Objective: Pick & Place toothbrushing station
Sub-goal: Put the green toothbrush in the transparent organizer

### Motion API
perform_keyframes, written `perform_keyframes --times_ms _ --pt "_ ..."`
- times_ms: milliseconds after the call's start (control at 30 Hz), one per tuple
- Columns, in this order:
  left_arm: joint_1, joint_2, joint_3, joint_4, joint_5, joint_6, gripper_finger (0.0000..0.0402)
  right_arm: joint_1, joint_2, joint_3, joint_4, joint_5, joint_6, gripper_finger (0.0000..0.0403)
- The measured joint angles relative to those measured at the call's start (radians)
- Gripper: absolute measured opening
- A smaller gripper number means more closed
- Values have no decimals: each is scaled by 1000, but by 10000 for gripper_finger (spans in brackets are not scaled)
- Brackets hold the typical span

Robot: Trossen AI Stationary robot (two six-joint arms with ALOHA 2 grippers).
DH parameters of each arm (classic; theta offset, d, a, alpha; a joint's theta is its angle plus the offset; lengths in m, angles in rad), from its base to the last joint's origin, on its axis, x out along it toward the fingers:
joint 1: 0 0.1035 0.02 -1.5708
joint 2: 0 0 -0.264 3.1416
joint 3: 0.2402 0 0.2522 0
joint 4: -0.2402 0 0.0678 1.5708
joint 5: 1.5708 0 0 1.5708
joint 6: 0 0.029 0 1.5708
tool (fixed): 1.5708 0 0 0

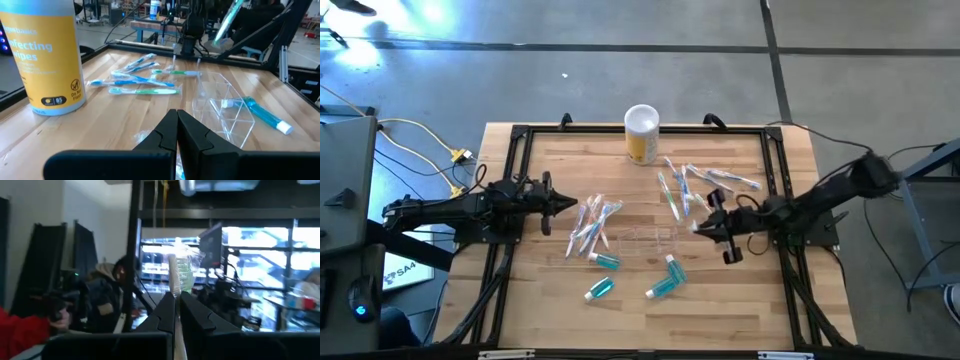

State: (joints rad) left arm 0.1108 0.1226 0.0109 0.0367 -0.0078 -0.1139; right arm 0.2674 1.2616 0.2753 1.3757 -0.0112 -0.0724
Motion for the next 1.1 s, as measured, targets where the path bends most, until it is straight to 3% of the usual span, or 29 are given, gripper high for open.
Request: perform_keyframes --times_ms 200,467,667,1100 --pt "0 0 0 31 -3 0 0 -57 198 47 120 -100 51 4" --pt "0 0 0 31 -3 0 0 -115 331 156 121 -146 129 4" --pt "0 0 0 14 -3 0 0 -142 375 170 118 24 253 4" --pt "0 0 0 13 -2 0 0 -120 500 169 117 137 332 5"
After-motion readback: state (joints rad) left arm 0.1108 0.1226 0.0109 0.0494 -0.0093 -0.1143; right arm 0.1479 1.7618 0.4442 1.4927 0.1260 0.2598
